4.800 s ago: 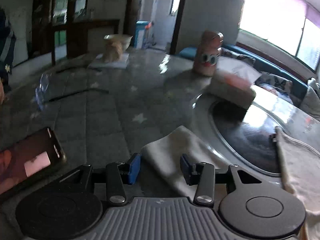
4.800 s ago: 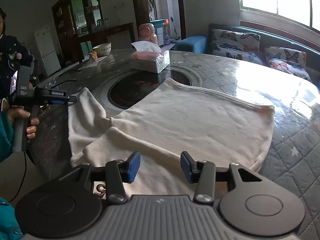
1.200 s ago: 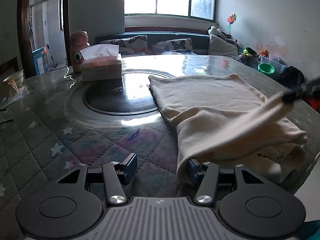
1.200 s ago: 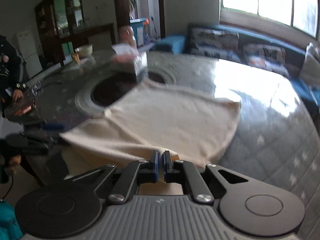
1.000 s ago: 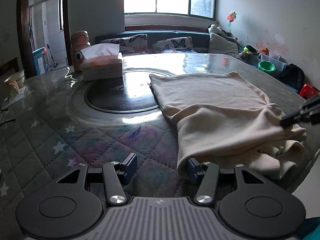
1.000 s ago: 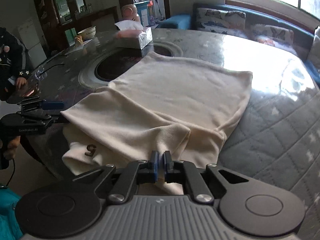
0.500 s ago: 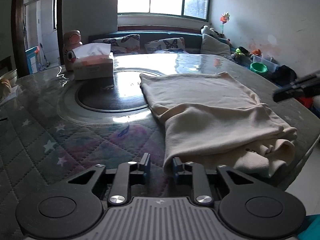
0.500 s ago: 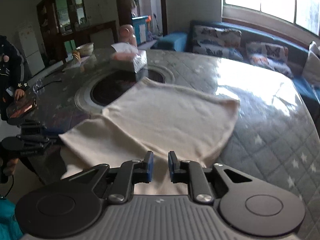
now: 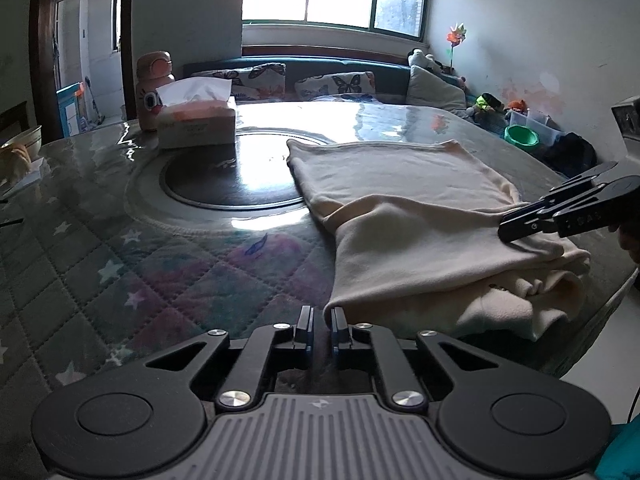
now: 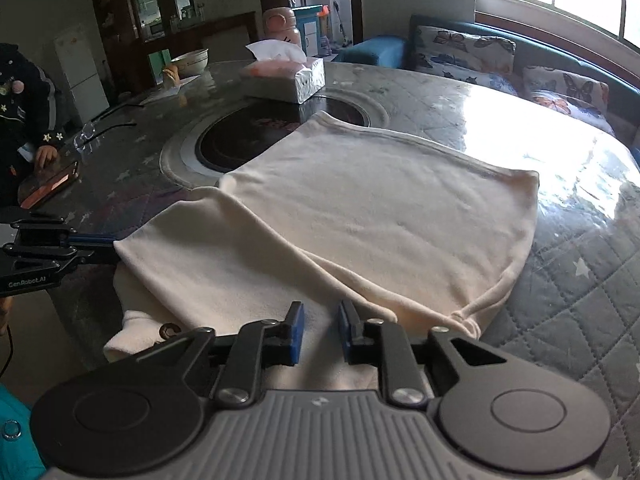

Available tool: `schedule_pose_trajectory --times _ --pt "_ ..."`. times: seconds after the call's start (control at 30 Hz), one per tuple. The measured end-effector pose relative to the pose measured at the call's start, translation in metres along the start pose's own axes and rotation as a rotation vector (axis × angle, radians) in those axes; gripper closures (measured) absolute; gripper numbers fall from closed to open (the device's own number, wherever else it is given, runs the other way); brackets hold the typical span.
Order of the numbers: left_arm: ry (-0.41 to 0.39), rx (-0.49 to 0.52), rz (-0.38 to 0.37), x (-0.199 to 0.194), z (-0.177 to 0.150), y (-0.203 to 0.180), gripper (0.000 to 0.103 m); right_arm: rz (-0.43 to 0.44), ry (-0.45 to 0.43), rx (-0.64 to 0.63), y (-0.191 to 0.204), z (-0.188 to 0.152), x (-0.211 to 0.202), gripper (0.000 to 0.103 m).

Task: Fold clothes
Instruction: 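Smooth the folded sweatshirt with the left gripper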

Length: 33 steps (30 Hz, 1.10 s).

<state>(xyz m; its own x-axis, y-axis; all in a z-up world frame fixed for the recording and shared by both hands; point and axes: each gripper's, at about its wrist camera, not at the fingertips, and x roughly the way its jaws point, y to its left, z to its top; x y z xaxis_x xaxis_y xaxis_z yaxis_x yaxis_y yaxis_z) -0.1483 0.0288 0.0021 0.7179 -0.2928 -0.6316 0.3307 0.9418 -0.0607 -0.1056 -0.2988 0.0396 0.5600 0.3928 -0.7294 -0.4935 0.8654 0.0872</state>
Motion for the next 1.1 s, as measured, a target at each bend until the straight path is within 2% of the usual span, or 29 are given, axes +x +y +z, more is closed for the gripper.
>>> schedule_pose_trajectory --times 0.23,0.3,0.33,0.4,0.47,0.67,0.83,0.97,1.1 --pt "0.022 0.002 0.042 -0.005 0.000 0.007 0.087 0.001 0.004 0.001 -0.001 -0.003 0.002 0.082" --pt "0.029 0.005 0.059 -0.007 -0.001 0.011 0.083 -0.002 -0.011 -0.001 0.000 -0.003 -0.001 0.075" --pt "0.033 0.002 0.068 -0.008 -0.001 0.013 0.079 -0.004 -0.019 -0.003 0.000 -0.001 -0.003 0.072" --pt "0.035 -0.005 0.089 -0.011 0.000 0.018 0.073 -0.010 -0.037 -0.012 0.001 0.001 -0.006 0.071" --pt "0.023 -0.006 0.109 -0.017 0.002 0.021 0.060 -0.006 -0.044 -0.014 0.001 0.002 -0.008 0.071" --pt "-0.029 -0.012 0.135 -0.029 0.018 0.029 0.043 0.011 -0.036 -0.031 0.005 0.000 -0.004 0.068" --pt "-0.066 -0.033 0.083 -0.024 0.035 0.022 0.035 0.015 -0.001 -0.022 0.006 -0.010 0.005 0.067" --pt "-0.068 -0.044 -0.028 -0.011 0.044 0.006 0.034 0.015 -0.017 -0.018 0.007 -0.011 0.001 0.066" --pt "-0.047 -0.010 -0.102 0.008 0.048 -0.015 0.036 0.015 -0.021 -0.005 0.006 -0.015 -0.002 0.066"
